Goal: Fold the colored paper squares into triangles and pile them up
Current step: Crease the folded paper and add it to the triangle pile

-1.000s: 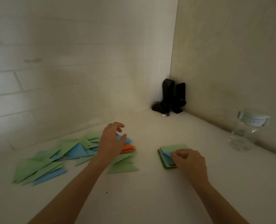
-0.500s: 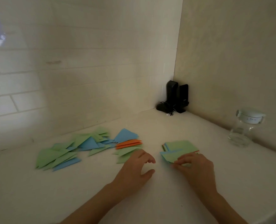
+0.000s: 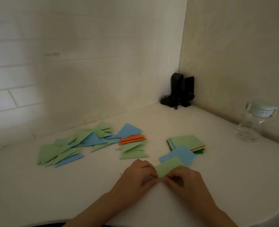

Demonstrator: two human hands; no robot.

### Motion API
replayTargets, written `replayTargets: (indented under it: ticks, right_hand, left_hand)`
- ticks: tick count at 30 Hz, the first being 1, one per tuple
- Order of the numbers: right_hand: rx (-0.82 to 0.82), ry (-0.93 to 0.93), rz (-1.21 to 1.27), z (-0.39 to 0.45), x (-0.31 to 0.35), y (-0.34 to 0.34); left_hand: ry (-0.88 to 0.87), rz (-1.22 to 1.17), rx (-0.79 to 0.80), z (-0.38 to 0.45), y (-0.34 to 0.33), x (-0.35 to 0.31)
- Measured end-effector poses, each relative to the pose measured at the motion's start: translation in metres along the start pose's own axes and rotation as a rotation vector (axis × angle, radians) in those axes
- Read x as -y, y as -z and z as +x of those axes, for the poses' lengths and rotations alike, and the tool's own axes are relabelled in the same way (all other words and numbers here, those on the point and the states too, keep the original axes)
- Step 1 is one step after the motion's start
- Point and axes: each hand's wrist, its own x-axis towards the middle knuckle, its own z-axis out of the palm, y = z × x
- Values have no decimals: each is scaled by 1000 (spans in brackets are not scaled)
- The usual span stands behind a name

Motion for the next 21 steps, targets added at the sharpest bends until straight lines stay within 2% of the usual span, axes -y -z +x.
replayTargets:
  ticks: [10,16,21]
  right_hand:
    - [-59,-67,33,6,-1,0]
    - [55,-156,57,13,0,6]
    - [123,-191,55,12,-7,13]
  left_hand:
    - [236,-132,-62,21,-13,0]
    - [303,-194,18,29,-5,-3]
    - [274,-239,42,25,1,0]
